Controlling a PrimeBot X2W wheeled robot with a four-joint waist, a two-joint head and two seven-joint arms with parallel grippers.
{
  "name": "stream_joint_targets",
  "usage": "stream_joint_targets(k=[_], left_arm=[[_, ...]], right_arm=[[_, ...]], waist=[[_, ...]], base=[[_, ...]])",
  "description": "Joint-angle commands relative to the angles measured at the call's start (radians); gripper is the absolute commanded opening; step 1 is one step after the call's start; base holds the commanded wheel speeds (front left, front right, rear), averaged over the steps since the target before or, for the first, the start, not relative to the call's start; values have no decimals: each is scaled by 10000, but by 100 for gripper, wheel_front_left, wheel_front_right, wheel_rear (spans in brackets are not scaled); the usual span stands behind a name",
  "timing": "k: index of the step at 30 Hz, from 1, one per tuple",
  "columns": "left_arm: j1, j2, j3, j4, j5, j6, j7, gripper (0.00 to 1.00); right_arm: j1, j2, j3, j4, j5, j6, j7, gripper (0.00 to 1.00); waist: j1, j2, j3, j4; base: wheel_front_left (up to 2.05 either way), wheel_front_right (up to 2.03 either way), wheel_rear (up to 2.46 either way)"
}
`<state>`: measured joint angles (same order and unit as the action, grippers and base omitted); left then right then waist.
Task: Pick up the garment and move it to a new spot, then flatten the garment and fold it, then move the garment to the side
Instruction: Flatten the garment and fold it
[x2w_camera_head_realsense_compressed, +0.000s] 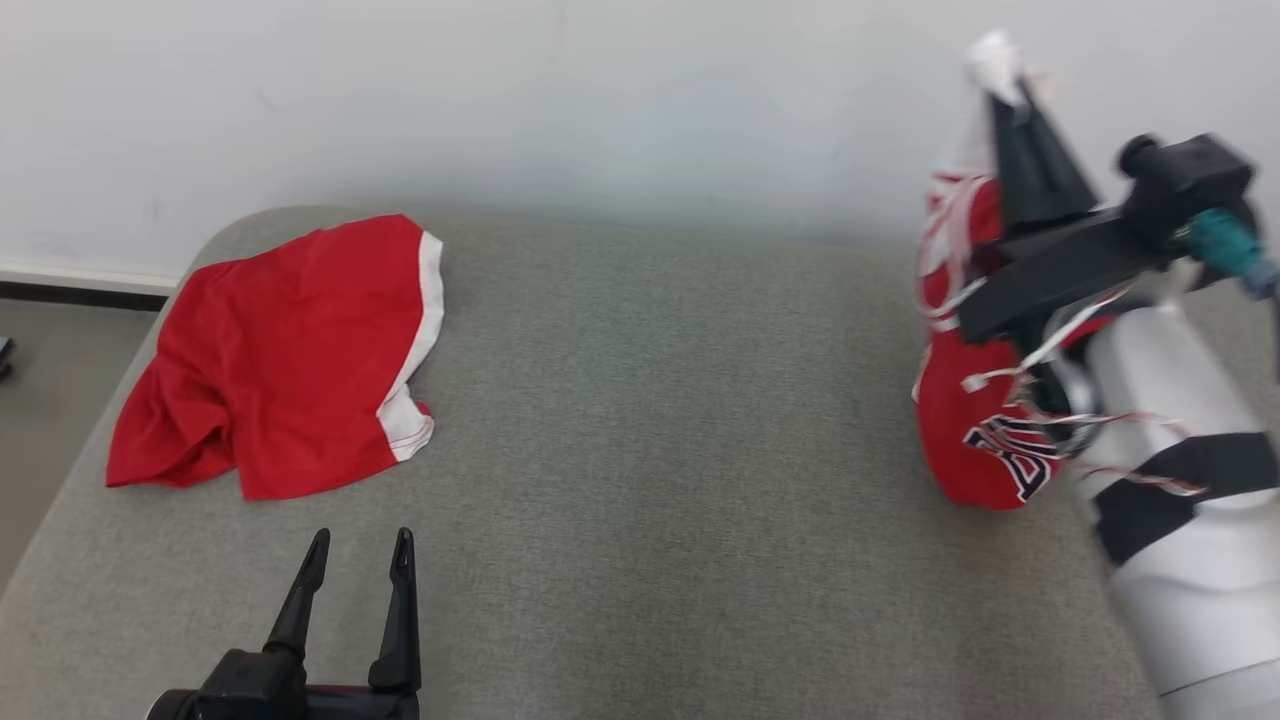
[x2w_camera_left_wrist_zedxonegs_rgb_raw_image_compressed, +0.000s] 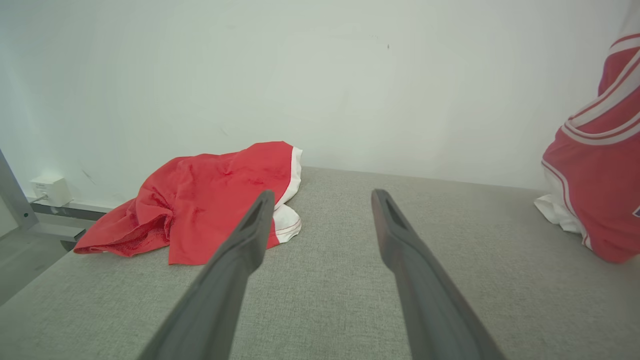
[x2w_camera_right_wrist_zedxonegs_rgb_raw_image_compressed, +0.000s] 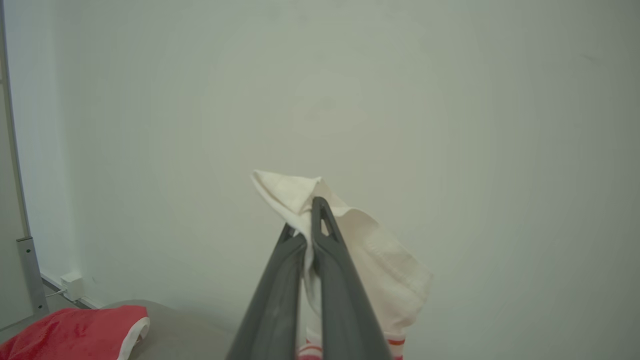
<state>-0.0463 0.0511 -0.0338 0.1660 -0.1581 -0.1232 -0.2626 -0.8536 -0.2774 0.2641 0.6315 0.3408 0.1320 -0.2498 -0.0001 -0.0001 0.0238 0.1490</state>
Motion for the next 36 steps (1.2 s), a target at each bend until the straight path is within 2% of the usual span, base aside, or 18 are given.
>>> stream_joint_targets(k=[1, 6, 11, 16, 17, 21, 24, 26, 27, 28, 29, 32, 36], left_arm=[[70, -11, -5, -19, 43, 30, -34, 100], [24, -11, -41, -25, -22, 27, -34, 100], [-173, -10, -127, 23, -133, 32, -34, 100], [-313, -12, -212, 67, -261, 73, -34, 100], [-376, -10, -275, 93, -301, 84, -34, 100], [-486, -12, -432, 143, -412, 164, -34, 100], [-553, -11, -527, 166, -478, 204, -34, 100], [-569, -12, -569, 173, -511, 226, -34, 100], [-583, -11, -599, 186, -531, 249, -34, 100], [-590, -9, -612, 190, -531, 266, -34, 100], [-587, -8, -618, 188, -511, 267, -34, 100], [-517, -9, -559, 200, -497, 304, -34, 100], [-387, -9, -422, 172, -390, 311, -34, 100]], right_arm=[[222, 345, 150, -277, -71, -26, 30, 0], [819, 1449, 732, -846, -91, -26, 76, 0], [1602, 2078, 1361, -737, -64, -26, 19, 0], [2486, 2257, 2608, -260, -137, -26, -65, 0], [2862, 2286, 3504, -310, 375, -26, -92, 0], [3221, 2264, 4874, -212, 1057, -26, -116, 0], [3291, 2275, 5587, -156, 1520, -26, -142, 0], [3284, 2261, 5718, -57, 1687, -26, -136, 0], [3257, 2257, 5859, 63, 1845, -26, -131, 14], [3166, 2273, 5973, 125, 1951, -26, -135, 60], [3079, 2278, 6054, 194, 2050, -26, -142, 100], [2845, 2266, 5940, 458, 2203, -26, -159, 100], [2666, 2267, 5124, 441, 1983, -26, -161, 100]], waist=[[1, 1, -8, 231], [1, 1, 155, 557], [1, 1, 379, 859], [1, 1, 600, 1026], [1, 1, 666, 1092], [1, 1, 756, 1192], [1, 1, 792, 1241], [1, 1, 800, 1255], [1, 1, 804, 1265], [1, 1, 810, 1264], [1, 1, 814, 1255], [1, 1, 778, 1149], [1, 1, 665, 919]], base=[[0, 0, 0], [0, 0, 0], [0, 0, 0], [0, 0, 0], [0, 0, 0], [0, 0, 0], [0, 0, 0], [0, 0, 0], [0, 0, 0], [0, 0, 0], [0, 0, 0], [0, 0, 0], [0, 0, 0]])
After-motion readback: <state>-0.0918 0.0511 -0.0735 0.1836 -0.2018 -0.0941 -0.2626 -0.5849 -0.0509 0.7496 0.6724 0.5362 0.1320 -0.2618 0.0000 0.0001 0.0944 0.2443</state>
